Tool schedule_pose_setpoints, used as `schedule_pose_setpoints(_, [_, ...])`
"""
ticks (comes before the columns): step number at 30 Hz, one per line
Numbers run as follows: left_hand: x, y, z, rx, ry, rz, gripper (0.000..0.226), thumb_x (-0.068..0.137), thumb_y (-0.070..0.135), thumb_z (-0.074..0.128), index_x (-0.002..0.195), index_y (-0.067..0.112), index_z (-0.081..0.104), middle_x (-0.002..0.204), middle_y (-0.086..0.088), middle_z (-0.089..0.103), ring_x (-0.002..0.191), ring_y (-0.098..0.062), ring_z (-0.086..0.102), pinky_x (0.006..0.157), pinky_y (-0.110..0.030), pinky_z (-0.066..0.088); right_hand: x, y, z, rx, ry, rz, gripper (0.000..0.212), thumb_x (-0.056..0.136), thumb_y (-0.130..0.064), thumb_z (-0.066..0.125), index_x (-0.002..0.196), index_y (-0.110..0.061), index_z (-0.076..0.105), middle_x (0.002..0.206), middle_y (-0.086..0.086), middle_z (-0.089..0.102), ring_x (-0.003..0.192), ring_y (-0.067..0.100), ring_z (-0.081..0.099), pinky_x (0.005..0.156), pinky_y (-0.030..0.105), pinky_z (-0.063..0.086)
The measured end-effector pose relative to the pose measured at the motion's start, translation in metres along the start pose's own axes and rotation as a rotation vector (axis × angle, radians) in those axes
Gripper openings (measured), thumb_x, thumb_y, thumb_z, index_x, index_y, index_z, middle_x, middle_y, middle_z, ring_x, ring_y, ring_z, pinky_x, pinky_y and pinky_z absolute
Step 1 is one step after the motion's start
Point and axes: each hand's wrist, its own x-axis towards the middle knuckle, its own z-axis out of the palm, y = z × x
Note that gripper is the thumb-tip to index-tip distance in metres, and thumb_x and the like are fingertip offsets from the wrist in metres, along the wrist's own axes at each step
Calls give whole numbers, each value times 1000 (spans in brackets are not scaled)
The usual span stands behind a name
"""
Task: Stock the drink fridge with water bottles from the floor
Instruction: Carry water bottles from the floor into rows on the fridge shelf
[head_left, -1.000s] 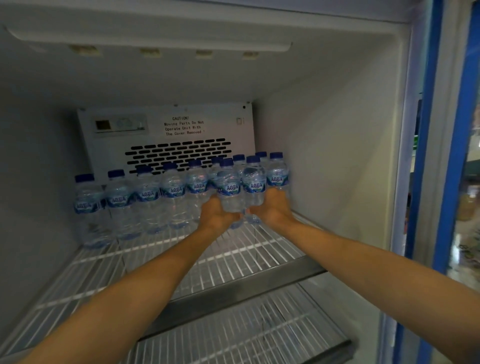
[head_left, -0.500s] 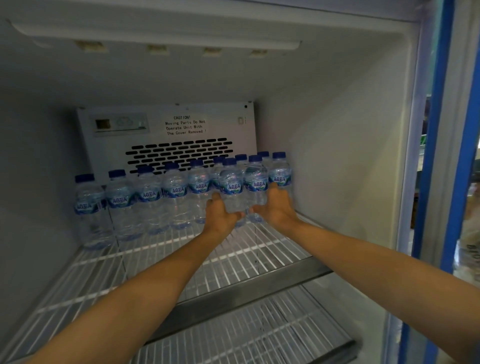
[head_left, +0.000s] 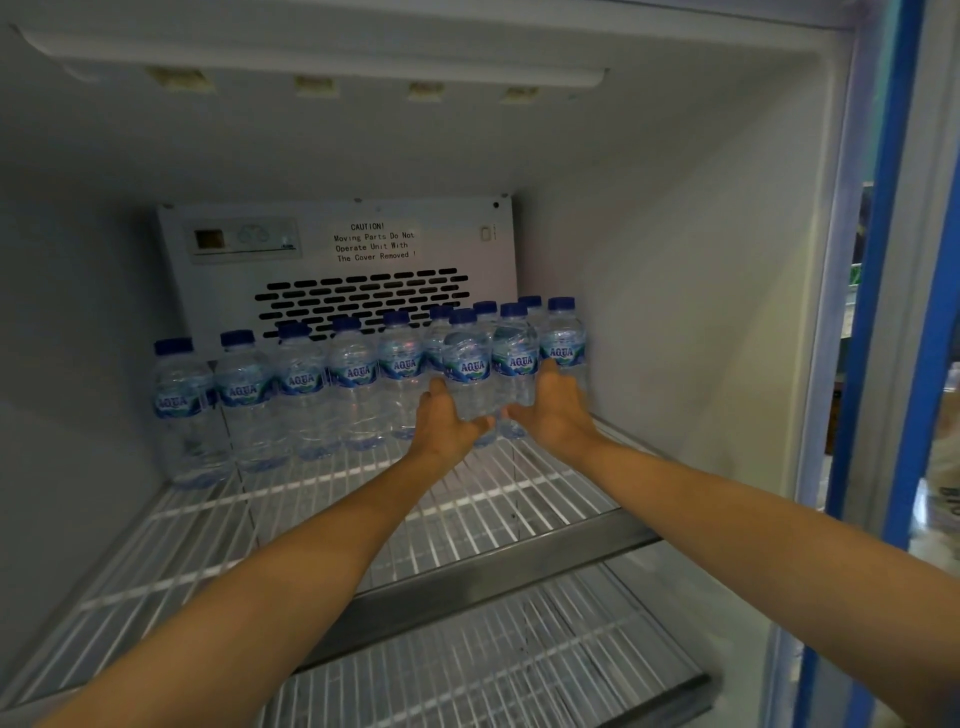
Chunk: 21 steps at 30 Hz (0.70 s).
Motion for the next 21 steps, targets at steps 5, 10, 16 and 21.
schedule_pose_setpoints(5, [-5,1,-2,3,-15,10,74,77,21,79,132,5,33,128,-16,53,116,-28,54,96,-34,46,-1,-2,-1,-38,6,6,44,83,-13,71,118,-5,46,108,12,61,97,26,61,78,35,52])
schedule_pose_setpoints(10, [-12,10,-13,77,-56,-35,73,76,25,79,130,2,36,126,-11,56,114,-25,55,90,-28,46,-3,-5,-5,-56,3,31,43,82,-21,73,114,-4,49,96,5,58,92,25,63,74,36,54])
schedule_pose_setpoints(16, [-18,29,-45,361,-136,-109,53,80,22,75,122,-1,51,123,-12,56,113,-26,54,83,-23,41,-9,-17,-20,-97,-10,88,30,86,-24,67,101,-9,47,81,1,56,78,23,60,66,35,51])
schedule_pose_setpoints(21, [-49,31,-74,508,-120,-75,31,83,21,71,107,6,62,111,-12,62,94,-22,57,78,-26,44,-34,-47,-22,-224,-270,79,24,88,-20,63,69,-14,49,66,1,52,60,16,54,53,28,45])
